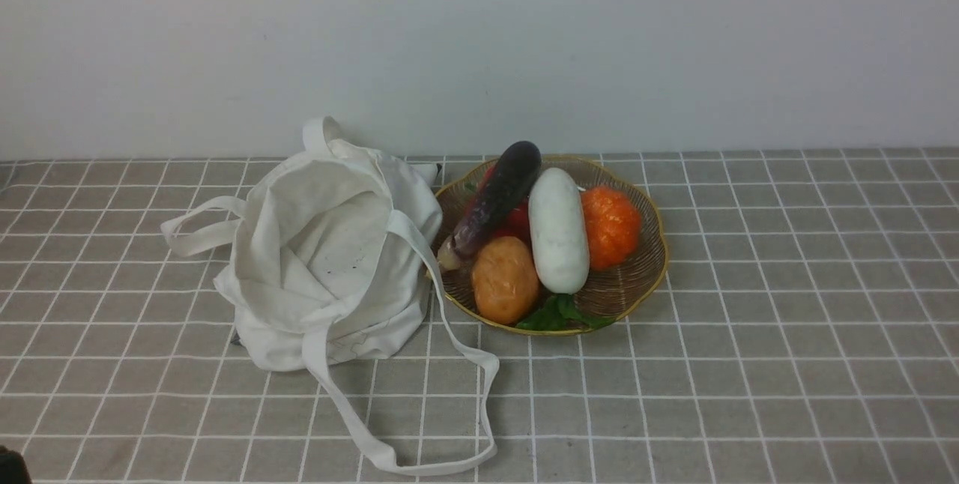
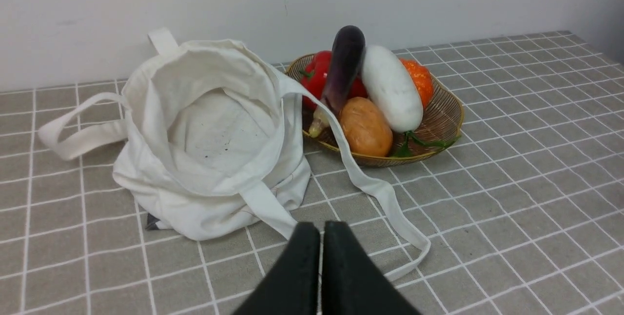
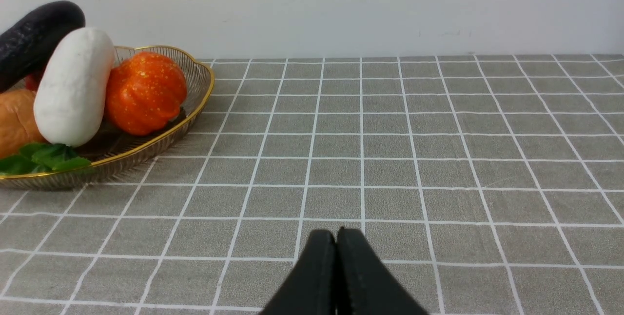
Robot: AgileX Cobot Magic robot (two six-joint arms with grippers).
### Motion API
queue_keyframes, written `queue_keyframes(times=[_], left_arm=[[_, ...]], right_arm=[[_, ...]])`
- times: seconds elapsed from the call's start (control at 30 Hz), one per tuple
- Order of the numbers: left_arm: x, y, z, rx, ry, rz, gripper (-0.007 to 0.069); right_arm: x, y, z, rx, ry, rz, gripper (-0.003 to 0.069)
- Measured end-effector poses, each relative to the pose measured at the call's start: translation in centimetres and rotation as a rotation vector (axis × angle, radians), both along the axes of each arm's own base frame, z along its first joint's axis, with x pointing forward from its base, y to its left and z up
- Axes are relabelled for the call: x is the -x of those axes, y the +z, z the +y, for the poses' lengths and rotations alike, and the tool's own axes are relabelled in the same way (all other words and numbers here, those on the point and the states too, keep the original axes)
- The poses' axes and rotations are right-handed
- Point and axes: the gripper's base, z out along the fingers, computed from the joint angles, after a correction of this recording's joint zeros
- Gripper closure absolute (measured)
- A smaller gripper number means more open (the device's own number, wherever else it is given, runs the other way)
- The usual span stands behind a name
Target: Take vegetables from bag on grey coffee tablecloth place on plate.
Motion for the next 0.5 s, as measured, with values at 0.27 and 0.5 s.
queue_keyframes(times=[0.27,0.5], left_arm=[[0.0,0.0,0.0,-0.001,0.002,-0.004,0.0629],[-1.0,-1.6,-0.7,-0.057,-0.017,-0.089,0.0629]], right_arm=[[0.0,0.0,0.0,0.0,0.0,0.0,0.0674],[0.0,0.0,0.0,0.0,0.0,0.0,0.0674]])
